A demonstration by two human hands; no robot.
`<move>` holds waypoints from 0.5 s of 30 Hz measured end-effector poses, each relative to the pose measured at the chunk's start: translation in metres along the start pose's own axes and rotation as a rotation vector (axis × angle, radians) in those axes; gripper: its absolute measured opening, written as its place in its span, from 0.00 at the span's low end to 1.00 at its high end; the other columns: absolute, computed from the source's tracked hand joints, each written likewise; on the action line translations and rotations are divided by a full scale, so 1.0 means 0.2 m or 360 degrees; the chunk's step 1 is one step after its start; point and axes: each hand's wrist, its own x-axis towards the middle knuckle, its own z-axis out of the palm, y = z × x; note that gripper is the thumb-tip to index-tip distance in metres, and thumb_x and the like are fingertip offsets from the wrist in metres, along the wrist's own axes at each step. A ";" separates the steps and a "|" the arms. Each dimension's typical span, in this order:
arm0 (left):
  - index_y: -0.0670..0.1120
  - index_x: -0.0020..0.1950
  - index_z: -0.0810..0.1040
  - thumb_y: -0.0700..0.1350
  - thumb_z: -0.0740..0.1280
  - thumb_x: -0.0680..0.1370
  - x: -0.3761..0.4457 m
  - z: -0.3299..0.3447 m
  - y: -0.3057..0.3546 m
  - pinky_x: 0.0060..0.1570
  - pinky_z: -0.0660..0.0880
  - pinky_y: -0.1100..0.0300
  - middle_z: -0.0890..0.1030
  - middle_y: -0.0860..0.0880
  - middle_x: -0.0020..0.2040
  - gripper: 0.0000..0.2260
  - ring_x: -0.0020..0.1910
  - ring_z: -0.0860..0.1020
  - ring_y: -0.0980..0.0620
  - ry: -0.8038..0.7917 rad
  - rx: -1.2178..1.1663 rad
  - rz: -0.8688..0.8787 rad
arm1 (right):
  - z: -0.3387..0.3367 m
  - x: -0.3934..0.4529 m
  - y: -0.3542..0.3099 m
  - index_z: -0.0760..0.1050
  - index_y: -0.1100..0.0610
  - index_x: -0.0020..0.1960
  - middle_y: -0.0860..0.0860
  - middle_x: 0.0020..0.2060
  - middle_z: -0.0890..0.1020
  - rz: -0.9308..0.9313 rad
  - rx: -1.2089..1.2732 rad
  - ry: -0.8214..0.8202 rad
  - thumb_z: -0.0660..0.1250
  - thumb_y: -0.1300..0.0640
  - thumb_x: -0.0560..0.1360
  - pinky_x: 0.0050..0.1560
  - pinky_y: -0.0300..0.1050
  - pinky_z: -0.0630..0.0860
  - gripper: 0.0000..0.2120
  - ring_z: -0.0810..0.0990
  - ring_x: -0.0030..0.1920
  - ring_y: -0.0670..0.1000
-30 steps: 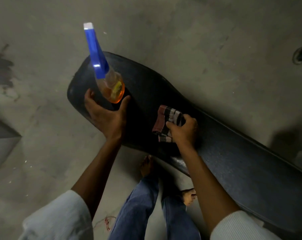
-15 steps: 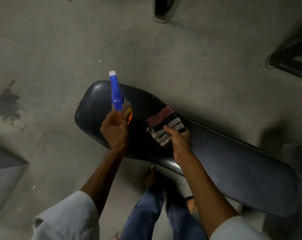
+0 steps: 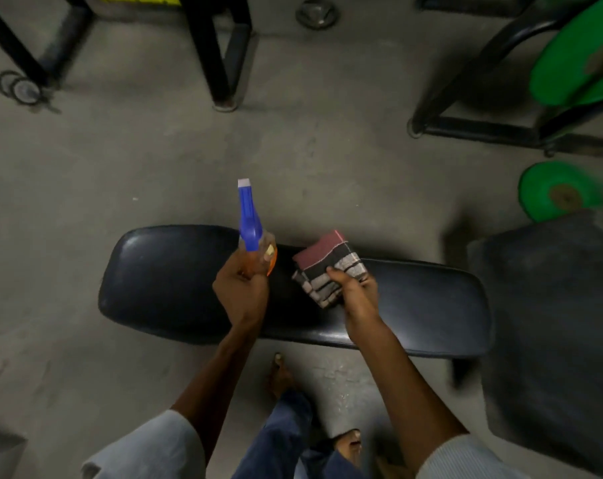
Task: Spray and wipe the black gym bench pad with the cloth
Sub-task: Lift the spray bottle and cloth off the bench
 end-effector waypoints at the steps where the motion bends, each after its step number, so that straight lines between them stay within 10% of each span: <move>1: 0.44 0.42 0.83 0.33 0.74 0.75 -0.05 0.03 0.04 0.40 0.76 0.62 0.82 0.48 0.35 0.07 0.35 0.79 0.60 -0.0053 0.0014 0.0020 | -0.07 -0.03 -0.03 0.82 0.60 0.58 0.54 0.45 0.88 -0.0021 0.0045 0.0027 0.74 0.68 0.76 0.48 0.48 0.83 0.11 0.87 0.44 0.53; 15: 0.41 0.34 0.75 0.38 0.81 0.71 -0.78 0.26 0.58 0.36 0.74 0.49 0.79 0.44 0.30 0.15 0.30 0.76 0.44 -0.0403 0.0156 0.0239 | -0.87 -0.64 -0.41 0.84 0.62 0.61 0.58 0.53 0.90 -0.0316 0.0399 0.0350 0.76 0.67 0.76 0.63 0.57 0.84 0.14 0.88 0.55 0.58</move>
